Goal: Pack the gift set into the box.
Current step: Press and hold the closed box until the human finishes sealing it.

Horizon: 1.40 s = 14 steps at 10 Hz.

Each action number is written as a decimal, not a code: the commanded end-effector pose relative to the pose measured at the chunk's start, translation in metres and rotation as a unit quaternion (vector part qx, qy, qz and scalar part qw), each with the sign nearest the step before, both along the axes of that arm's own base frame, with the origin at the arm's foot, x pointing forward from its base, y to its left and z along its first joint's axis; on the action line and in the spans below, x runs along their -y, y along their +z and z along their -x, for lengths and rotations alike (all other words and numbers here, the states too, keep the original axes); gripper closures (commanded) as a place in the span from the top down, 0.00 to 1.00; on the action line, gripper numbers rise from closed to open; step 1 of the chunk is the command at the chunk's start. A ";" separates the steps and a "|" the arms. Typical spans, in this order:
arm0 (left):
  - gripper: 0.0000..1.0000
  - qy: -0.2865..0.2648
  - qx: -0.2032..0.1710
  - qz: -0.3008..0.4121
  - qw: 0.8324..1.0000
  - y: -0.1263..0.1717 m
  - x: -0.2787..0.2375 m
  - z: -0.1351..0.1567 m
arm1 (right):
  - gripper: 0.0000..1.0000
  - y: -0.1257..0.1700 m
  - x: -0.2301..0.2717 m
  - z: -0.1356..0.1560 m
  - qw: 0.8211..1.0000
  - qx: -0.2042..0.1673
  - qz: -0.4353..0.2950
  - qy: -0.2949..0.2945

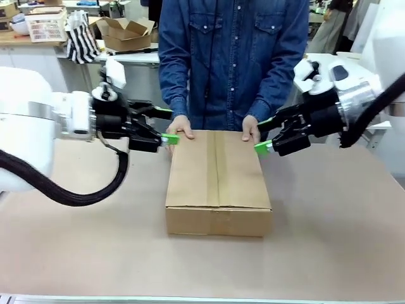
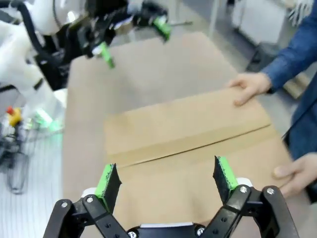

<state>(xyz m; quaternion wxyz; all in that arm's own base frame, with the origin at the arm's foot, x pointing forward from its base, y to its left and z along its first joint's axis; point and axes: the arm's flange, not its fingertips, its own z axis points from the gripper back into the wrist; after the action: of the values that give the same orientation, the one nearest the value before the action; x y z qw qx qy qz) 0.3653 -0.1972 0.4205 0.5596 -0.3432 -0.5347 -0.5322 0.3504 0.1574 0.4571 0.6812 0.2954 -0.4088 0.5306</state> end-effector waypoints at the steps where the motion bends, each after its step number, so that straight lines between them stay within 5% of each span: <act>1: 1.00 -0.061 -0.009 0.050 0.997 -0.040 0.013 -0.026 | 1.00 -0.059 -0.011 -0.028 0.991 0.102 -0.075 0.037; 3: 1.00 -0.075 -0.019 0.080 0.994 -0.069 0.017 -0.042 | 1.00 -0.094 -0.017 -0.041 0.990 0.101 -0.089 0.042; 6: 1.00 -0.046 -0.024 0.061 0.997 -0.106 0.031 -0.046 | 1.00 -0.133 -0.038 -0.034 0.992 -0.009 -0.097 0.084; 12: 1.00 -0.089 -0.060 -0.025 0.994 -0.137 0.031 -0.049 | 1.00 -0.151 -0.036 -0.024 0.992 -0.009 -0.088 0.093; 14: 1.00 -0.081 -0.061 0.024 0.995 -0.131 0.027 -0.044 | 1.00 -0.151 -0.036 -0.024 0.992 -0.009 -0.088 0.093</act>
<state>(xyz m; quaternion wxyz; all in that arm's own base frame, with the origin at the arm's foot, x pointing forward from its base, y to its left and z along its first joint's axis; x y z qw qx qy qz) 0.4107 -0.2243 0.2873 0.5406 -0.4219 -0.4730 -0.5532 0.3747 0.1905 0.3065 0.6040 0.3938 -0.4175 0.5530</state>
